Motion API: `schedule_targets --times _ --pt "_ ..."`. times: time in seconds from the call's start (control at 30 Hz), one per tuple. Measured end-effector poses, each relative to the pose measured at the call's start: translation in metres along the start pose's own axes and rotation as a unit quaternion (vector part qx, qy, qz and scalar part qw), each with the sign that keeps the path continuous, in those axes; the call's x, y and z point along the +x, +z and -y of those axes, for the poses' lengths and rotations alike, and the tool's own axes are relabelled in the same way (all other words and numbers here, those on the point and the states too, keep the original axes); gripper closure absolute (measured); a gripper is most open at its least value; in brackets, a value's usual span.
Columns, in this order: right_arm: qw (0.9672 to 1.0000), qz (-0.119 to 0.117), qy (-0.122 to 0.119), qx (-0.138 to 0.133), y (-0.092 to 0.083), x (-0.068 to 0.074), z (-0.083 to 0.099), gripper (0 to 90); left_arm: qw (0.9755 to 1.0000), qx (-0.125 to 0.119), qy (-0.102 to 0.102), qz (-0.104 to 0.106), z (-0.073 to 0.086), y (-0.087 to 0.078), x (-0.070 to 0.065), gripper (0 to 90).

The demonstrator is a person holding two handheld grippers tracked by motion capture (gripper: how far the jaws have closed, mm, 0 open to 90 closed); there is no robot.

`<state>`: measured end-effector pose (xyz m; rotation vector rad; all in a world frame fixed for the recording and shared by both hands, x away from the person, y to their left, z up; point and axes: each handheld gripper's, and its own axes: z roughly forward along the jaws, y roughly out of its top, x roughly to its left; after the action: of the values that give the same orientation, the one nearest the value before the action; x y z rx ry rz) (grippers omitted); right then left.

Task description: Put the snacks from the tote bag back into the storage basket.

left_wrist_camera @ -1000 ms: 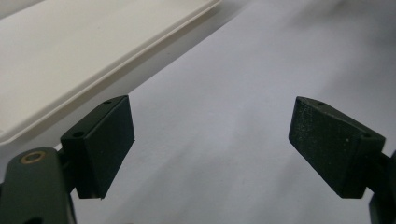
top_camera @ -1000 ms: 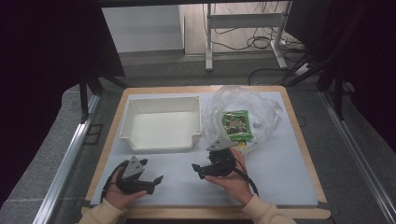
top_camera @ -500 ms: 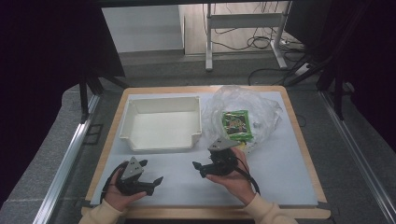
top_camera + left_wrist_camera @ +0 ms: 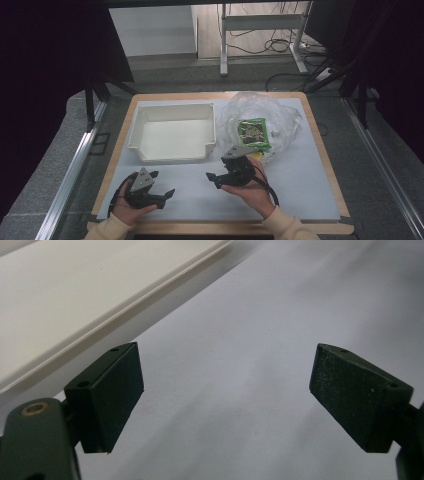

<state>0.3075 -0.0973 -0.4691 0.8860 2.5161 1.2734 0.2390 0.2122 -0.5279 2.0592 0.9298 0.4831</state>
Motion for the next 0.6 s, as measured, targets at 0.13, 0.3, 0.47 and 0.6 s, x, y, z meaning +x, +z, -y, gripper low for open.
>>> schedule_targets --times 0.13,0.3,0.47,0.6 --pt "0.9998 -0.007 0.018 0.010 0.000 -0.007 0.000 20.7 1.0000 -0.003 -0.001 0.000 0.000 0.000 0.000 13.9" --pt "0.9998 -0.005 0.016 0.009 -0.001 -0.008 -0.002 22.8 1.0000 -0.002 -0.002 0.002 0.000 0.000 0.000 13.9" --pt "0.9999 -0.003 0.015 0.003 -0.005 -0.008 -0.007 23.7 1.0000 -0.001 -0.006 0.005 0.000 0.000 0.000 13.9" --pt "0.9999 0.006 0.010 -0.011 -0.014 -0.009 -0.015 25.2 0.9999 -0.002 -0.012 0.009 0.000 0.000 0.001 14.0"
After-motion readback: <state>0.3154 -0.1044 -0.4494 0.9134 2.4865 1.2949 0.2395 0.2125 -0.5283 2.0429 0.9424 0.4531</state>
